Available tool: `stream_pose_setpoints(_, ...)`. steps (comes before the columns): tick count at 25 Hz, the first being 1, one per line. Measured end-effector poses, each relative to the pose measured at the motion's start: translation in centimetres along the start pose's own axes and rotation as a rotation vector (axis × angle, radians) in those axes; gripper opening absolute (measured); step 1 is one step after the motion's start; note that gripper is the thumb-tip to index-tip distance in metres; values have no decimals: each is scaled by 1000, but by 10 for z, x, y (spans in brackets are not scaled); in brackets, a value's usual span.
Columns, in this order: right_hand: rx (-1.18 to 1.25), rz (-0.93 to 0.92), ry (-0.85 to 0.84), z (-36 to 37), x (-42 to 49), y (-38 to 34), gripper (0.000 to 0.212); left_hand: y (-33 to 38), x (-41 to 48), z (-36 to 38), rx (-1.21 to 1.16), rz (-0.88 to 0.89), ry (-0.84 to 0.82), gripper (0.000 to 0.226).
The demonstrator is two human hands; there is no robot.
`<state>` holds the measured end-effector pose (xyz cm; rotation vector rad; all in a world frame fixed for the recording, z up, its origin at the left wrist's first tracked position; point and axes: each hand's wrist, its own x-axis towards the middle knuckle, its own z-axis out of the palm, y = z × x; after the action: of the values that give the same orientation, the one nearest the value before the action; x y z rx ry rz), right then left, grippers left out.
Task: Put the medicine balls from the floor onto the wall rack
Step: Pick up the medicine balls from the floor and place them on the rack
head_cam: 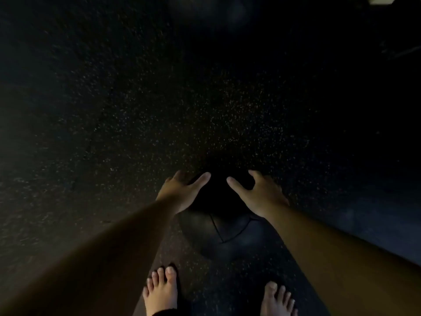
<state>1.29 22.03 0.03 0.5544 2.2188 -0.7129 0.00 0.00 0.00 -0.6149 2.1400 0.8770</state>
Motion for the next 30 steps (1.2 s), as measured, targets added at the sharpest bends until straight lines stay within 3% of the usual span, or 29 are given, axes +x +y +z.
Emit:
stream_pose_setpoints(6,205,113,-18,21,11,6,119,-10,7,23,-313,-200,-123,116)
stream_pose_setpoints(8,230,99,25,22,5,8,119,-9,4,25,-329,-191,-79,112)
stream_pose_setpoints(11,311,65,85,11,-7,4,124,4,-9,16,-308,-112,-7,140)
stream_pose_setpoints(13,384,32,133,-10,-20,-11,125,26,-17,-5,-295,-29,45,137)
stream_pose_setpoints(20,467,-200,309,-196,-102,-171,115,185,-107,-188,-354,217,214,154)
stream_pose_setpoints(30,594,-609,675,-514,-339,-456,113,436,-347,-534,-487,671,481,130)
